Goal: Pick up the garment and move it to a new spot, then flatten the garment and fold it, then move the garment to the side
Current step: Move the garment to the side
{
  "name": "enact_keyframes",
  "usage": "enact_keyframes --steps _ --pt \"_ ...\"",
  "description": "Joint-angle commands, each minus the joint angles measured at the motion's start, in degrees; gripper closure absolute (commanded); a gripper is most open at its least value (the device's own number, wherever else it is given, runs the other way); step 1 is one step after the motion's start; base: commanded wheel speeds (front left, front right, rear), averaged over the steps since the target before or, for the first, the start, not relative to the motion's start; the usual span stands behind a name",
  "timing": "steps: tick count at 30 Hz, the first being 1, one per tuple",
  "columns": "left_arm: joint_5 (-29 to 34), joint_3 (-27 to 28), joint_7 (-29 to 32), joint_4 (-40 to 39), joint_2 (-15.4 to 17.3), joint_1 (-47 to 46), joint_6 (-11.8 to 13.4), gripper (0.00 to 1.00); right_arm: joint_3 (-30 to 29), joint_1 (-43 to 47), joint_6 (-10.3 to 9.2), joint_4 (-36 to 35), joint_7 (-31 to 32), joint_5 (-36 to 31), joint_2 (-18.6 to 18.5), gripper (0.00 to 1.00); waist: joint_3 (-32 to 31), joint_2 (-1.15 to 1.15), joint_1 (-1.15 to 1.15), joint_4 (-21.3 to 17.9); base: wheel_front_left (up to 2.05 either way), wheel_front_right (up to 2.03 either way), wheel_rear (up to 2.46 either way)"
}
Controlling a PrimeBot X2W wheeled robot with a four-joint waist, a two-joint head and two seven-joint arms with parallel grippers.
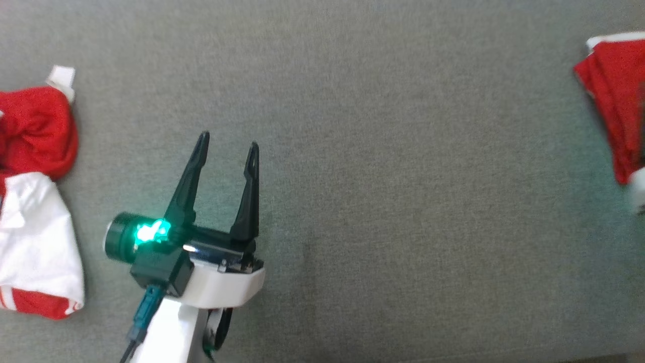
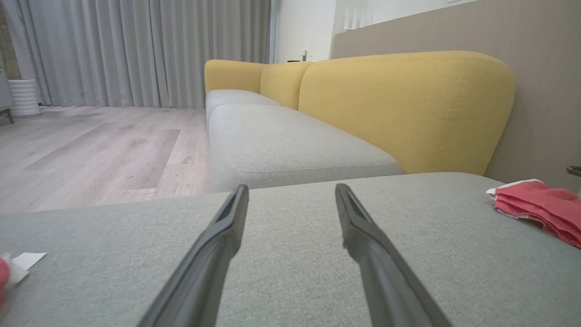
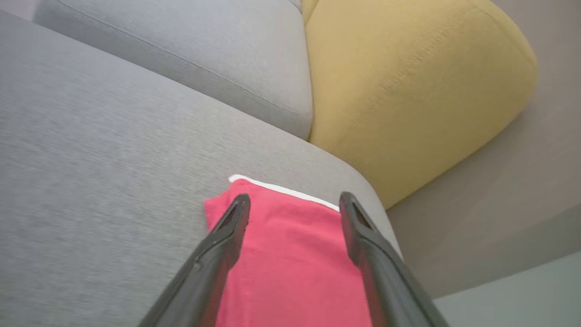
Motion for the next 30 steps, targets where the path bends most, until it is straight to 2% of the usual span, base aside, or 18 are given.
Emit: enact_keyframes --steps 1,5,11,15,18,22,26,30 --pt "-0.3 1.8 -0.1 -1.4 0.0 0.3 0.4 0.00 1.0 0.9 -0.04 -1.3 -0.8 0.3 -0.6 0.00 -2.3 0.00 0.01 0.3 0.00 0.00 0.00" --pt "-0.6 2.4 -0.1 0.1 0.0 2.5 1.6 0.00 5.9 1.5 -0.04 2.4 -4.6 0.8 3.8 0.00 -6.0 0.00 0.01 1.1 0.00 0.00 0.00" --pt "-2.0 3.9 -0.1 3.0 0.0 6.4 4.4 0.00 11.4 3.7 -0.04 11.8 -13.2 3.6 10.6 0.00 -12.0 0.00 0.01 2.8 0.00 0.00 0.00" --pt "-2.1 4.5 -0.1 4.4 0.0 8.3 5.7 0.00 12.9 6.0 -0.04 17.0 -19.9 5.8 14.5 0.00 -15.0 0.00 0.01 4.5 0.00 0.00 0.00" --pt "-1.6 5.1 -0.1 4.6 0.0 9.5 6.3 0.00 12.5 8.0 -0.04 19.1 -22.1 7.3 16.3 0.00 -16.9 0.00 0.01 5.6 0.00 0.00 0.00" --pt "-0.8 6.3 -0.1 4.5 0.0 11.7 7.6 0.00 11.4 10.9 -0.04 15.8 -22.6 8.2 17.6 0.00 -19.4 0.00 0.01 6.4 0.00 0.00 0.00" --pt "0.0 6.8 -0.1 4.1 0.0 14.6 8.1 0.00 11.0 15.9 -0.04 10.4 -22.6 9.1 18.0 0.00 -22.4 0.00 0.01 7.0 0.00 0.00 0.00" --pt "0.5 7.3 -0.1 2.9 0.0 17.1 8.3 0.00 11.9 19.5 -0.04 7.8 -22.6 10.5 18.1 0.00 -24.2 0.00 0.01 7.0 0.00 0.00 0.00"
